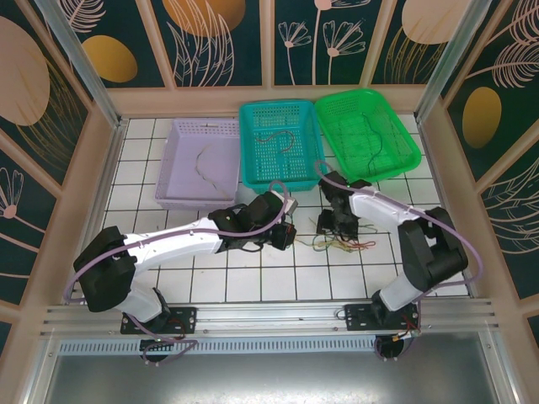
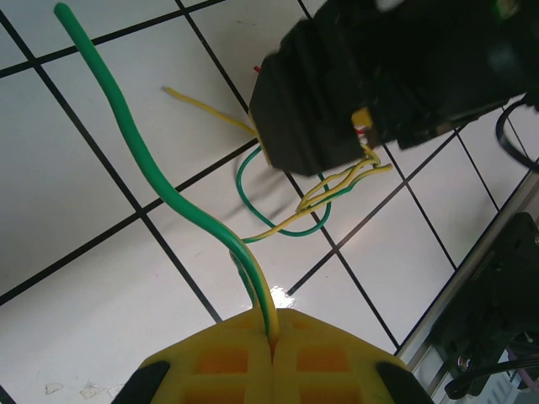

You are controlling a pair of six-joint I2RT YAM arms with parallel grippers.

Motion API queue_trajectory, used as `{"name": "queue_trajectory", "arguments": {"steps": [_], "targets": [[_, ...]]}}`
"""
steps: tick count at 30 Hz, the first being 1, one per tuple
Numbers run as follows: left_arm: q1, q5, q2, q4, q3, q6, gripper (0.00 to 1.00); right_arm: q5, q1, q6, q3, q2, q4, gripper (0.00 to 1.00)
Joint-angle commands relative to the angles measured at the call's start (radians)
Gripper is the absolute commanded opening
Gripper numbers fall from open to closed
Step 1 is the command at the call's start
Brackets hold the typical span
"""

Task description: Untangle the cables

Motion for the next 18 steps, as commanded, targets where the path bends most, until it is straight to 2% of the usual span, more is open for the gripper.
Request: {"name": "queue_trajectory", "arguments": {"steps": [1, 6, 10, 11, 14, 18], "targets": [[-0.004, -0.02, -0.039, -0.019, 0.016, 0.013, 0.0, 0.04, 0.034, -0.046, 0.003, 0.018, -0.025, 0.71], [-0.005, -0.024, -0.056, -0.01, -0.003, -0.005, 0.0, 0.006, 0.044, -0.015, -0.046, 0.067, 0.041, 0.72], [-0.005, -0.081, -0.088, -0.026, -0.009, -0.024, 0.0, 0.007, 0.044, 0.021, -0.081, 0.116, 0.082, 0.63], [-0.005, -0.115, -0.107, -0.035, -0.01, -0.032, 0.0, 0.006, 0.044, 0.029, -0.089, 0.121, 0.091, 0.57], [-0.005, -0.232, -0.195, -0.064, -0.019, -0.054, 0.0, 0.045, 0.039, 0.06, -0.106, 0.118, 0.103, 0.32], [-0.005, -0.371, -0.3, -0.133, 0.006, -0.058, 0.0, 0.096, -0.017, 0.09, -0.126, 0.089, 0.114, 0.0]]}}
